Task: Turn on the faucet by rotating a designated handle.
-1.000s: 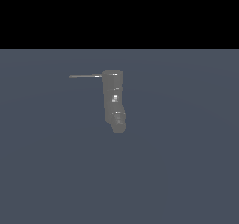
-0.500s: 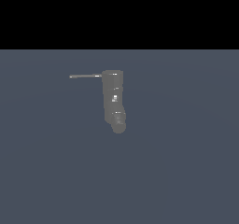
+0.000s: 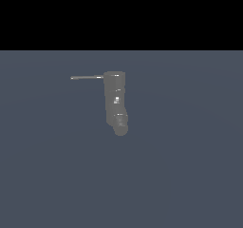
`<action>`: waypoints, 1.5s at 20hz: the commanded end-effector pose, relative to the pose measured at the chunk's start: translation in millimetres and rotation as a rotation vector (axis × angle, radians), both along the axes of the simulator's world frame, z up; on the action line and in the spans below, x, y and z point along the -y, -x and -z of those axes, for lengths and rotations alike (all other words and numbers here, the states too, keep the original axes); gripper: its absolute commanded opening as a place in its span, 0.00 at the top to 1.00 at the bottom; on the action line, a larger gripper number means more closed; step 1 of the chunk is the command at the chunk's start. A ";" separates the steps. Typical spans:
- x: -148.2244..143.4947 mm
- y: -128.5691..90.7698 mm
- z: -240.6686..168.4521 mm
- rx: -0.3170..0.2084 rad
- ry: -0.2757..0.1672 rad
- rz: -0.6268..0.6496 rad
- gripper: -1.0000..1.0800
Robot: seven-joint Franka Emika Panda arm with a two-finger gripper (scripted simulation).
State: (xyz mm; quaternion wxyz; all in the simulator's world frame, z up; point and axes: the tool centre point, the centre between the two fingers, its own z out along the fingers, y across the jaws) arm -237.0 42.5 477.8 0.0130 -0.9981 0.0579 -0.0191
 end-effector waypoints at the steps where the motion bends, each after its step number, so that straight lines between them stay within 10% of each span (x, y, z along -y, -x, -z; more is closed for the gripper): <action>1: -10.6 -6.2 10.0 -0.002 -0.001 0.047 1.00; 30: -112.0 -122.7 131.8 -0.026 -0.013 0.629 1.00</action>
